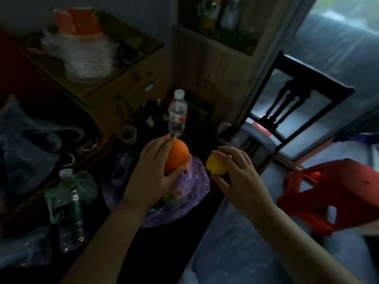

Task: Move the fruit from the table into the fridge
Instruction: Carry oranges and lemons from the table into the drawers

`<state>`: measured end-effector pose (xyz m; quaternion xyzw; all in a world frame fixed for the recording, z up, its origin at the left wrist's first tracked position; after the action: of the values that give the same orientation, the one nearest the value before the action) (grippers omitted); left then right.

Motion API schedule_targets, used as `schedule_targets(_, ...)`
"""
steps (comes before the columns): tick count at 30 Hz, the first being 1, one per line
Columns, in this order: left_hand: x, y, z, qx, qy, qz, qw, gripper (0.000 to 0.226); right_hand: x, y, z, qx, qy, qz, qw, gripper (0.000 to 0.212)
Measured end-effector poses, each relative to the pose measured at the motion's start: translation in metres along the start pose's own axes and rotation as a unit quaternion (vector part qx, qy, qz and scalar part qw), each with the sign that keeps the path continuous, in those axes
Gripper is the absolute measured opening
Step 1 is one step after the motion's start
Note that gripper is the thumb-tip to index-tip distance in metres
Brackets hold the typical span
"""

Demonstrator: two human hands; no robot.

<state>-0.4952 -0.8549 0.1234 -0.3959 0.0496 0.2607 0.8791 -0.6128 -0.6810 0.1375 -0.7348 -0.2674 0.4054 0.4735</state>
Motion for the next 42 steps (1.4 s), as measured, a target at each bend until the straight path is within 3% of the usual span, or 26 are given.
schedule_targets(13,0.083,0.066,0.23,0.07,0.263,-0.08,0.959,0.068,0.223,-0.179,0.013,0.119,0.181,0.151,0.965,0.051)
schedule_targets(21,0.171,0.098,0.32,0.106,0.373,-0.134,0.912,0.068,0.364,-0.229,-0.012,0.167,0.3,0.165,0.925,0.058)
schedule_targets(33,0.237,0.14,0.375,0.119,0.428,-0.231,0.866,0.074,0.475,-0.25,-0.03,0.196,0.413,0.201,0.866,0.062)
schedule_targets(38,0.25,0.17,0.407,0.117,0.471,-0.286,0.826,0.079,0.503,-0.26,-0.028,0.211,0.481,0.213,0.824,0.055)
schedule_targets(42,0.272,0.193,0.435,0.131,0.502,-0.34,0.785,0.08,0.533,-0.269,-0.029,0.25,0.53,0.203,0.785,0.067)
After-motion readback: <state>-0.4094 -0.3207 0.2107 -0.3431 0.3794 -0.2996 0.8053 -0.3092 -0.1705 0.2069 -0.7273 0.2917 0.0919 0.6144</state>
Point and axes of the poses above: each hand's wrist, its own x-axis away from the middle knuckle, its own y-axis out of the palm, z = x × y, the point moved 4 cm from there along -x, towards the middle knuckle, and after that the axes turned 10 degrees about x, right-handed, at the moved point
